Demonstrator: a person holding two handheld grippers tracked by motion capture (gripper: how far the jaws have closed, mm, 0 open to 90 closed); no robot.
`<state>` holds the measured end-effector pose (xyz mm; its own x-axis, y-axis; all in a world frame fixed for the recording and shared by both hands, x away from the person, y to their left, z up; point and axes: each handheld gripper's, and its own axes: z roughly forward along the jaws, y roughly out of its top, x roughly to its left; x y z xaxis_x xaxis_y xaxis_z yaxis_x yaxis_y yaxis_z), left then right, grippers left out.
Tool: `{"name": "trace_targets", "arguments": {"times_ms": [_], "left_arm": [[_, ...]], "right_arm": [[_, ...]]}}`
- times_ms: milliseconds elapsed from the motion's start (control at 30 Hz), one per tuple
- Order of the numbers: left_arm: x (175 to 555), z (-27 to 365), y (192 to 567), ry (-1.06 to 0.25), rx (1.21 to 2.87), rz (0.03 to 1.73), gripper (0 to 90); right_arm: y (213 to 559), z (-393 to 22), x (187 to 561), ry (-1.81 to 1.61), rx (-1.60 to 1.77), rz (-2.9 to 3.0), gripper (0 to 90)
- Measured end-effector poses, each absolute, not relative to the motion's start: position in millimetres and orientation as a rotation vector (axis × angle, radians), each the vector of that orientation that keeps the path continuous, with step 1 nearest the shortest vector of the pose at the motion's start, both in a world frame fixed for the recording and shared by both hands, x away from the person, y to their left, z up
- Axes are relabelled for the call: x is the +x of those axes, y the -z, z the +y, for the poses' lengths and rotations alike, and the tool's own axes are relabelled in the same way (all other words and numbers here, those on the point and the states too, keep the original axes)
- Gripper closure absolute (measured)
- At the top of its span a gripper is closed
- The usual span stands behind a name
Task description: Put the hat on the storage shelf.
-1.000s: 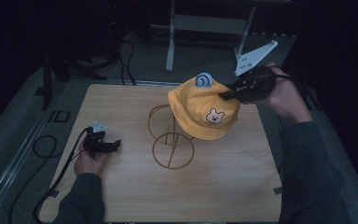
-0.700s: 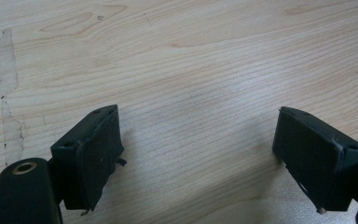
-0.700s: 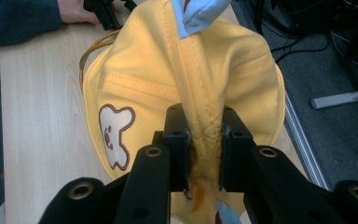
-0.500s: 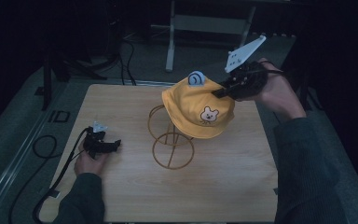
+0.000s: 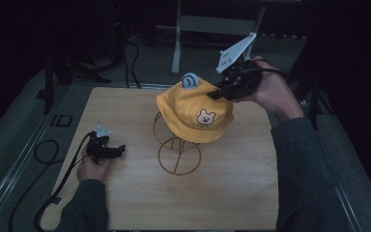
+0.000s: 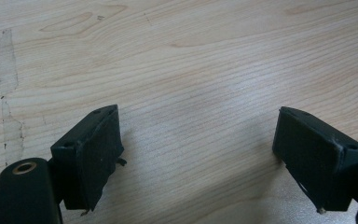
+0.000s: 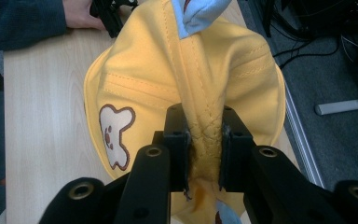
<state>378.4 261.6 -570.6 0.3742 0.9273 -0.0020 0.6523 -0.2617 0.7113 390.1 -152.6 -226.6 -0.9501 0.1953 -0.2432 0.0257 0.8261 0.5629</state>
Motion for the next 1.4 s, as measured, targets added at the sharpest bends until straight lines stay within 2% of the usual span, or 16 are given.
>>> {"name": "trace_targets", "arguments": {"times_ms": [433,833,1400], "left_arm": [[378.4,261.6,570.7,-0.566,2.009,1.358,15.4],[378.4,261.6,570.7,-0.566,2.009,1.358,15.4],[378.6,261.3,570.6,-0.565,2.010,1.356,15.4]], "right_arm": [[225.3,-126.2,389.8,-0.781,0.114,2.741,76.5],[239.2,-93.8,390.8,-0.734,0.055,2.768,76.0],[244.1,-79.7,393.2,-0.745,0.055,2.787,75.2]]}}
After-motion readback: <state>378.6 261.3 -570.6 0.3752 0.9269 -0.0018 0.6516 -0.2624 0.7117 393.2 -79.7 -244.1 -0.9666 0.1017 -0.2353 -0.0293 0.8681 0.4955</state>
